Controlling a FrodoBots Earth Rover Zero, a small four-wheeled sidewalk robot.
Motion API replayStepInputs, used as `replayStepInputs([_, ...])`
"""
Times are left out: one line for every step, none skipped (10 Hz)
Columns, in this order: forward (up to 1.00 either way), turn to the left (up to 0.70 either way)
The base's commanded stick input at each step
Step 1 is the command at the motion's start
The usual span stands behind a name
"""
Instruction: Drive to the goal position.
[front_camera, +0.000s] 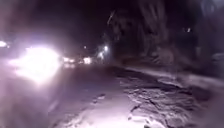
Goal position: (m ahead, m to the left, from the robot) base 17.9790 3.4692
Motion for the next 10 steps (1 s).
replayStepInputs([0.70, 0.00])
replayStepInputs([0.70, 0.00])
replayStepInputs([0.70, 0.00])
replayStepInputs([0.70, 0.00])
replayStepInputs([0.70, 0.00])
replayStepInputs([0.70, 0.00])
replayStepInputs([0.70, 0.00])
replayStepInputs([0.70, 0.00])
replayStepInputs([0.70, 0.00])
replayStepInputs([0.70, 0.00])
